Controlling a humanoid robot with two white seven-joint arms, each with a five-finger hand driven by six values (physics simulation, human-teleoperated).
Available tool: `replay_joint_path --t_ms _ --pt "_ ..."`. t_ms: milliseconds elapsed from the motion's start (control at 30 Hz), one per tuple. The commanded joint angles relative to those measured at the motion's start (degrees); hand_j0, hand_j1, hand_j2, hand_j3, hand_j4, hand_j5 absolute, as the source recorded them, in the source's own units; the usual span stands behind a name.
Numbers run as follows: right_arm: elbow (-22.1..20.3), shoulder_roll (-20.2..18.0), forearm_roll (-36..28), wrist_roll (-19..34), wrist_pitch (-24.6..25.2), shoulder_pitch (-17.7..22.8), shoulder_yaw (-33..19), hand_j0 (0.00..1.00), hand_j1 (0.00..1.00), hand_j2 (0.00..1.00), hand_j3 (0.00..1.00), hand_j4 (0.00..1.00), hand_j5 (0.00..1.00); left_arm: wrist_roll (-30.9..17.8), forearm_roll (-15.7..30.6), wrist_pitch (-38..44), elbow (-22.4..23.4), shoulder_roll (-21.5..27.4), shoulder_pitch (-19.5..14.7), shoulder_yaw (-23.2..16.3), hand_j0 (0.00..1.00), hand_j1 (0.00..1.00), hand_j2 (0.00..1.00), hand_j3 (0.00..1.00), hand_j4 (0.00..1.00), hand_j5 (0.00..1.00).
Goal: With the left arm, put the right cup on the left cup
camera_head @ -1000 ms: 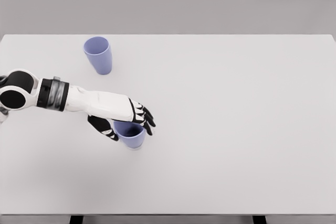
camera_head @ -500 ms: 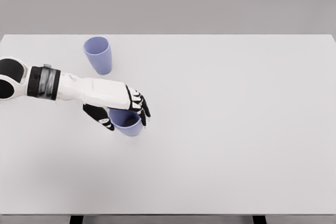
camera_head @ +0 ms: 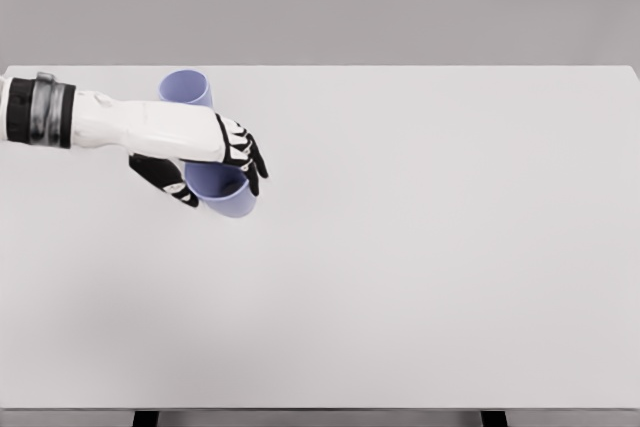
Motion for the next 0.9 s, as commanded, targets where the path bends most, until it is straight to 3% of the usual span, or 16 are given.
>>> replay_joint_path --t_ms 0,867 --pt "0.0 0.0 0.0 0.0 0.0 0.0 0.0 1.0 1.0 1.0 1.0 1.0 1.0 0.0 0.3 0.1 0.2 0.5 -0.1 0.0 0.61 0.61 0.61 0.61 0.61 0.61" --pt "0.0 0.0 0.0 0.0 0.0 0.0 0.0 1.0 1.0 1.0 1.0 1.0 1.0 0.0 0.2 0.1 14.7 -0.9 -9.2 -0.3 0.61 0.61 0.61 0.61 0.61 0.61"
